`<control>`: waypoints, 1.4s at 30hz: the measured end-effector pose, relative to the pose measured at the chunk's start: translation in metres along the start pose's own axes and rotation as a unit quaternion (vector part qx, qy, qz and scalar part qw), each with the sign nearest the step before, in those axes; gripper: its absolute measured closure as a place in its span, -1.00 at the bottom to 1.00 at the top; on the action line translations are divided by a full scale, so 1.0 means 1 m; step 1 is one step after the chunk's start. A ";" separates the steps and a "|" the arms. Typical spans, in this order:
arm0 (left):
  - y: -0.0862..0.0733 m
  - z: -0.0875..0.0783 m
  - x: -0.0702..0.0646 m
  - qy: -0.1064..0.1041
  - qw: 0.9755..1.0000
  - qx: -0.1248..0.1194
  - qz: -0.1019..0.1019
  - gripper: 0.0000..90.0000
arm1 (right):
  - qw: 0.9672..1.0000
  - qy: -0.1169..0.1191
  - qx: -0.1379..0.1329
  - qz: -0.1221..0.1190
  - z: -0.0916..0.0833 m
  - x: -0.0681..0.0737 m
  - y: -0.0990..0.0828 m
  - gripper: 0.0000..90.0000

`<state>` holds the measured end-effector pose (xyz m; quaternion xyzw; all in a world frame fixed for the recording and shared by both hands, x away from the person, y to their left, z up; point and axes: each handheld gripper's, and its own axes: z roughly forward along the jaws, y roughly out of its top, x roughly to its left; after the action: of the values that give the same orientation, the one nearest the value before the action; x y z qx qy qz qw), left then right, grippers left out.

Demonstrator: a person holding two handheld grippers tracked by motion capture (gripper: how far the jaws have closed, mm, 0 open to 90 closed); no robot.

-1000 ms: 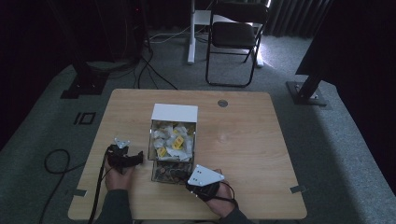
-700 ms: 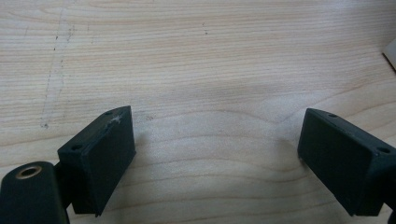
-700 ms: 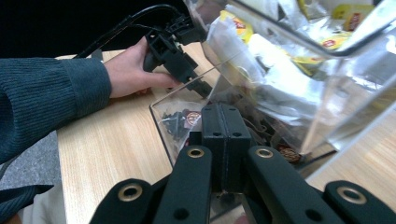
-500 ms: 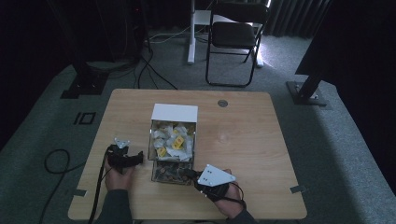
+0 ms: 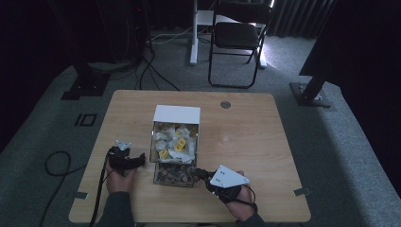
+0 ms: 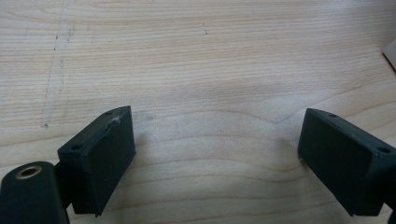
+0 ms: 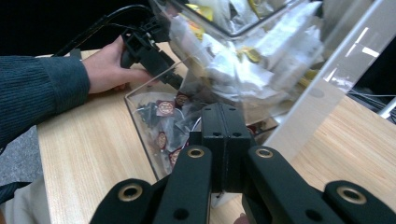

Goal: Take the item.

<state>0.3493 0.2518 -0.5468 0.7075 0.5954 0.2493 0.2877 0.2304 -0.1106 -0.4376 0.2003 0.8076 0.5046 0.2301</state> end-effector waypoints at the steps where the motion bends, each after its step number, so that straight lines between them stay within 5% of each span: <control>1: 0.000 0.000 0.000 0.000 1.000 0.000 0.000 -0.74 | 1.000 -0.001 0.000 0.001 -0.001 -0.001 0.000 1.00; 14: 0.000 0.000 0.000 0.000 1.000 0.000 0.000 -0.74 | 1.000 -0.016 0.002 0.009 -0.008 -0.011 -0.003 1.00; 42: 0.000 0.000 0.000 0.000 1.000 0.000 0.000 -0.74 | 0.997 -0.078 0.006 0.028 -0.021 -0.057 -0.003 1.00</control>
<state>0.3493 0.2518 -0.5468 0.7075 0.5955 0.2494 0.2876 0.2640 -0.1583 -0.4223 0.2632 0.7845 0.4886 0.2766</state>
